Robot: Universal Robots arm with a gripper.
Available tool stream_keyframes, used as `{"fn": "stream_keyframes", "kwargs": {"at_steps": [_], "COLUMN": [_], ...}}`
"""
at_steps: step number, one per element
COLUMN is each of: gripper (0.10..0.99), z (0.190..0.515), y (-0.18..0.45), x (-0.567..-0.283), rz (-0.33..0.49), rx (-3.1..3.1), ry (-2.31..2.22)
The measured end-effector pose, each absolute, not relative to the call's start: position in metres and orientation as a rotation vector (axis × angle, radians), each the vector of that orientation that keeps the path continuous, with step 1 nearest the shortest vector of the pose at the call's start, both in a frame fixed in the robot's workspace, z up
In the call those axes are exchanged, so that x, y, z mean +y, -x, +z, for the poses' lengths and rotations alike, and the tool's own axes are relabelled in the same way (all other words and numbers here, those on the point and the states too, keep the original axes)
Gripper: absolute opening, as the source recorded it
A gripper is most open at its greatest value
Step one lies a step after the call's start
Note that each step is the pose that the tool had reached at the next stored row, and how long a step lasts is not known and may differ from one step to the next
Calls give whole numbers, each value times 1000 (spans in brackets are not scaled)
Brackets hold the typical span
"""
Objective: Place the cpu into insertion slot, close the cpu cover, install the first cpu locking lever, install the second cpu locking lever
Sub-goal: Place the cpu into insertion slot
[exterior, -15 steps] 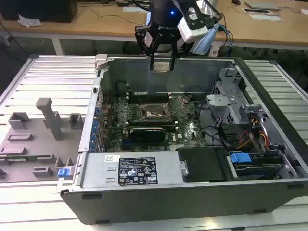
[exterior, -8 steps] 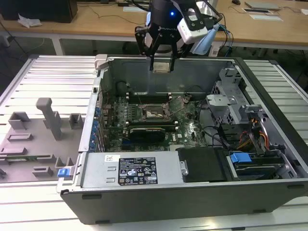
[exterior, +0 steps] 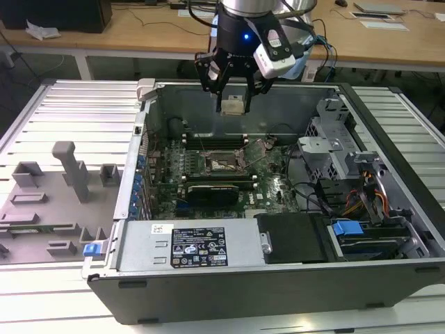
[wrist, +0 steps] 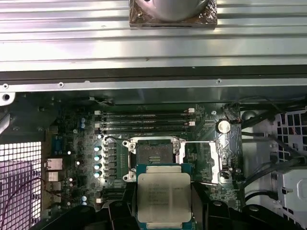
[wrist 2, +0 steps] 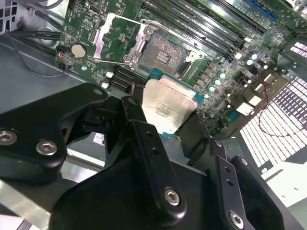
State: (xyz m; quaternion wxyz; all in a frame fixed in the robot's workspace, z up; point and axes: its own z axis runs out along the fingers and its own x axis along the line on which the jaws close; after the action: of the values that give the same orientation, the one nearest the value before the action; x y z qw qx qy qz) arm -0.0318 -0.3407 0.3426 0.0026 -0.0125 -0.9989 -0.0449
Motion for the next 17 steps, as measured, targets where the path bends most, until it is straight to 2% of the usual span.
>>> {"fn": "stream_keyframes", "kwargs": {"at_steps": [8, 17], "gripper": [541, 541], "z": [322, 314], "y": [35, 35], "x": [-341, -341], "rz": [-140, -136], "rx": [-3145, -3132], "ry": [45, 372]}}
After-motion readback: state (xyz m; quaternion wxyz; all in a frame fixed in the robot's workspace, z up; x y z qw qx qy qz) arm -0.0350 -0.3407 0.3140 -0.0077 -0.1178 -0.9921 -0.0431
